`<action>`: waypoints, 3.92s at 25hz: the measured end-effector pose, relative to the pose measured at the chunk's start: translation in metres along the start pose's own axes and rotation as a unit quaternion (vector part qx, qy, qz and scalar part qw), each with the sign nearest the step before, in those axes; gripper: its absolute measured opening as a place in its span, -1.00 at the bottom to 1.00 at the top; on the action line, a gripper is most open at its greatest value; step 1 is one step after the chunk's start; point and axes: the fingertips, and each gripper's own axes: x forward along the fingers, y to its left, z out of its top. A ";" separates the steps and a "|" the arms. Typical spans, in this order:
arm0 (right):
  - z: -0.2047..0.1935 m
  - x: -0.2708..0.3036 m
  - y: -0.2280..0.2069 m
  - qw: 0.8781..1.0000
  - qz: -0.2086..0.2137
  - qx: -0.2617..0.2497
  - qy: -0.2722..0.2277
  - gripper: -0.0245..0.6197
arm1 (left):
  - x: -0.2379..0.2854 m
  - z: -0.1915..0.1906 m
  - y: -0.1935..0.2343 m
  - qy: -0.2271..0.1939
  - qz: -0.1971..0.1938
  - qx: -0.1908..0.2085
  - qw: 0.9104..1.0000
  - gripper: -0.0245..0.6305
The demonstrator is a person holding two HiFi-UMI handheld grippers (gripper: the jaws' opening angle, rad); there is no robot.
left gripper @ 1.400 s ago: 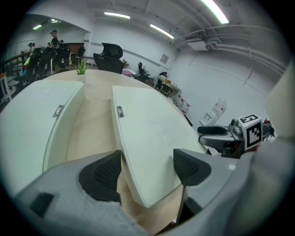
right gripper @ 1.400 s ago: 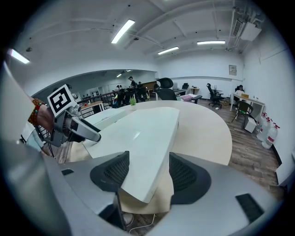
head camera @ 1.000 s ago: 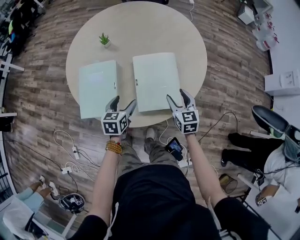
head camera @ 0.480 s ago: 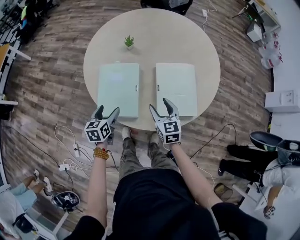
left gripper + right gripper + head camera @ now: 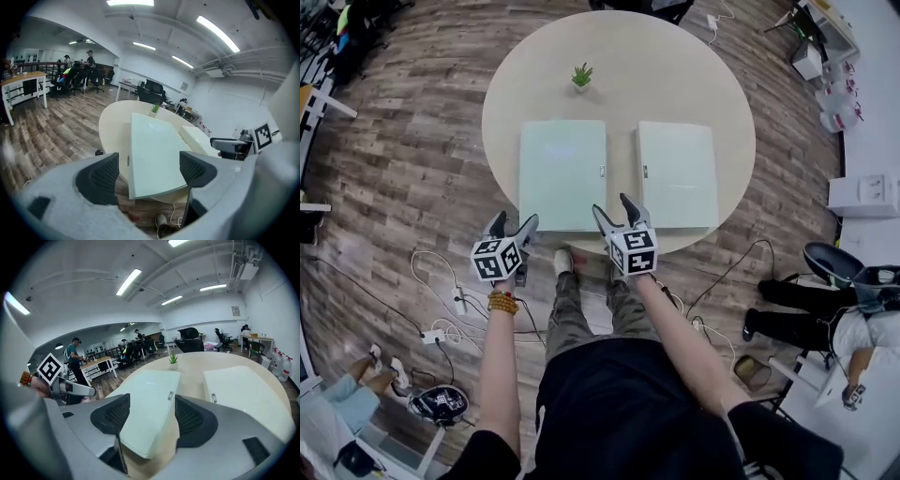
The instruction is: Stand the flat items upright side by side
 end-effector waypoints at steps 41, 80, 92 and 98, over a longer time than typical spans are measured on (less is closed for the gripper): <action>-0.080 0.064 0.004 0.980 0.046 0.180 0.066 0.16 | 0.054 -0.045 0.019 0.063 -0.135 -0.102 0.984 0.10; -0.039 0.029 0.004 0.987 0.045 0.157 0.004 0.09 | 0.024 -0.008 -0.011 0.013 -0.124 -0.075 0.989 0.02; -0.018 0.007 0.005 0.986 0.052 0.157 -0.010 0.08 | 0.004 0.011 -0.032 -0.003 -0.118 -0.055 0.992 0.02; -0.009 -0.006 0.010 0.985 0.056 0.160 -0.014 0.08 | -0.012 0.019 -0.040 -0.011 -0.112 -0.052 0.992 0.02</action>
